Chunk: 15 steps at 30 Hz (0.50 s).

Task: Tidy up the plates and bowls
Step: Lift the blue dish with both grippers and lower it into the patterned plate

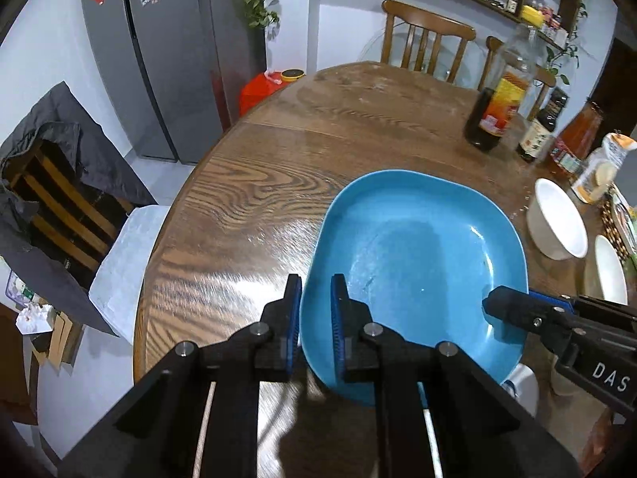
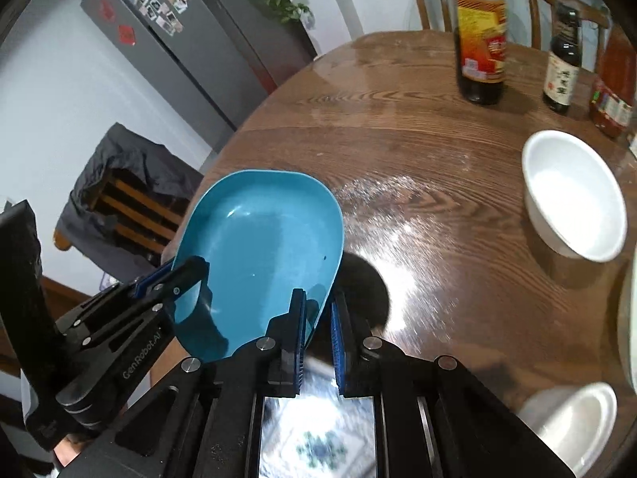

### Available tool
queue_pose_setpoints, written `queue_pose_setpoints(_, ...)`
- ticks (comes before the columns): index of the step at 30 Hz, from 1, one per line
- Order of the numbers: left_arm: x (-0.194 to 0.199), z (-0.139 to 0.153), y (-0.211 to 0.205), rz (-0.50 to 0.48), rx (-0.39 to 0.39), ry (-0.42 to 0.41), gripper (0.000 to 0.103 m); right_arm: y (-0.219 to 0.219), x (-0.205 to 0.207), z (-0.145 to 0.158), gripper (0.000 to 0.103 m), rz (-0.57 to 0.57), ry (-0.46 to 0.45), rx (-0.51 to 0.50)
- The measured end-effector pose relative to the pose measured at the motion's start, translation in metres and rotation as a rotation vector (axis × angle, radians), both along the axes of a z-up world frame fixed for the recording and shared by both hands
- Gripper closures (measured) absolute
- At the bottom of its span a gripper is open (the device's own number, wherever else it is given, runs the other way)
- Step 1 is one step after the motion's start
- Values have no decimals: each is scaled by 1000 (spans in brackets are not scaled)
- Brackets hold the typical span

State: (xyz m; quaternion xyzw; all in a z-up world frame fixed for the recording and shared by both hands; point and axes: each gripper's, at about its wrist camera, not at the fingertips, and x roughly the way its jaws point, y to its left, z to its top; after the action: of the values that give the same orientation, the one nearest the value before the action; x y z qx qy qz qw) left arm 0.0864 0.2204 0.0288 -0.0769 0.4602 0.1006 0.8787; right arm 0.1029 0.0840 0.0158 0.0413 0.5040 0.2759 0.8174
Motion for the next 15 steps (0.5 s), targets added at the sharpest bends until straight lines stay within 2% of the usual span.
queue_pose_setpoints(7, -30, 12, -28, 3, 11, -17, 89, -30, -35, 3, 89, 15, -6, 11)
queue_pose_setpoints(15, -60, 9, -57, -2, 33, -1, 89, -56, -62, -1, 89, 31, 4, 22)
